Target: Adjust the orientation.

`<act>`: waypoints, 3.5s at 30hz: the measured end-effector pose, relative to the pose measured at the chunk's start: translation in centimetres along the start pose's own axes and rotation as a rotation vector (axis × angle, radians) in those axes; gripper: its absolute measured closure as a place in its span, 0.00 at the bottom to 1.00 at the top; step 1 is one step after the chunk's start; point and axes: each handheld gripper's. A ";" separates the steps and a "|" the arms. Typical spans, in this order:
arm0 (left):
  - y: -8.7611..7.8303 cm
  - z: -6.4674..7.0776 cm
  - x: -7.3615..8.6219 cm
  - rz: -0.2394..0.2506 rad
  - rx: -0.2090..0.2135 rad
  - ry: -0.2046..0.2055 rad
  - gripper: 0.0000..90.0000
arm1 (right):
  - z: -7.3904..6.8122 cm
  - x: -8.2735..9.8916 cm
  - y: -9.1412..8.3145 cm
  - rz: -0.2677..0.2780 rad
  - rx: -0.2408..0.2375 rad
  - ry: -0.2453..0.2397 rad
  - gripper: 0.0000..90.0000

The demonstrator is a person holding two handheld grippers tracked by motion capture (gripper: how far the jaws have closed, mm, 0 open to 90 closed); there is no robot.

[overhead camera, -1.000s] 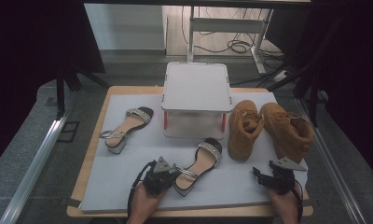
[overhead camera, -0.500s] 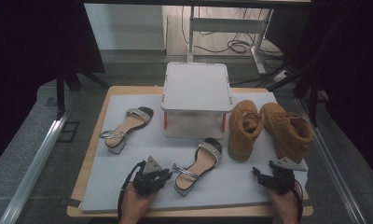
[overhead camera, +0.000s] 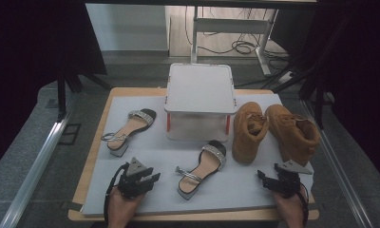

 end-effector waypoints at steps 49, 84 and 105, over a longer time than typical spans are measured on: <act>-3.8 -13.4 1.6 0.064 -0.378 -0.207 1.00 | 0.0 0.0 0.0 0.000 0.000 0.000 0.25; -2.9 -12.3 1.4 0.076 -0.353 -0.233 0.76 | 0.0 0.0 0.0 0.000 0.000 0.000 0.25; 0.5 -10.9 -1.2 0.037 -0.308 -0.187 0.26 | 0.0 0.0 0.0 0.001 0.000 0.000 0.25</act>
Point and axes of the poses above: each handheld gripper's, and its own axes: y roughly forward along the jaws, x roughly out of its underside, z roughly to its right, and after that the axes turned 5 degrees about z, right-handed
